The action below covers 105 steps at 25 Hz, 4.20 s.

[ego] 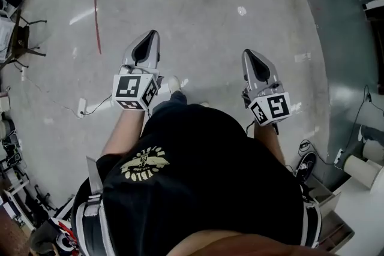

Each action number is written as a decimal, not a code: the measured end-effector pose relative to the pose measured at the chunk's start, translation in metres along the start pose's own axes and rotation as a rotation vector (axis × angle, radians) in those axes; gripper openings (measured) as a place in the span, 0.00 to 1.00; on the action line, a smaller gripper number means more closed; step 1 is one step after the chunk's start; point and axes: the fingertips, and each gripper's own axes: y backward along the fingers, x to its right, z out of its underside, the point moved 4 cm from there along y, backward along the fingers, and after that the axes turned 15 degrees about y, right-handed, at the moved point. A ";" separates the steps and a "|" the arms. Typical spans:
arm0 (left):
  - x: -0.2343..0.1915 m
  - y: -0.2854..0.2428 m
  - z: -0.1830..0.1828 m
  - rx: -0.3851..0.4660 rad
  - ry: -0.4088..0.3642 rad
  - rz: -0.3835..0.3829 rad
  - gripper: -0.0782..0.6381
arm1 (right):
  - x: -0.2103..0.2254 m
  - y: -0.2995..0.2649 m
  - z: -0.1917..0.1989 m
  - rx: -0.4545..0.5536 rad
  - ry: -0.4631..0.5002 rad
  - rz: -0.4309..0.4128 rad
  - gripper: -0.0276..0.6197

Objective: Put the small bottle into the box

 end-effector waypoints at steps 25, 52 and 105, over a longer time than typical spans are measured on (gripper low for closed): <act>-0.140 -0.073 -0.069 0.042 0.051 0.086 0.11 | -0.040 -0.137 -0.050 0.019 -0.058 0.077 0.05; -0.123 -0.099 -0.053 -0.020 0.077 0.126 0.11 | -0.027 -0.189 -0.029 -0.019 -0.117 -0.004 0.05; -0.250 -0.385 -0.141 -0.041 0.007 -0.087 0.11 | 0.182 -0.472 -0.021 -0.018 0.018 -0.028 0.05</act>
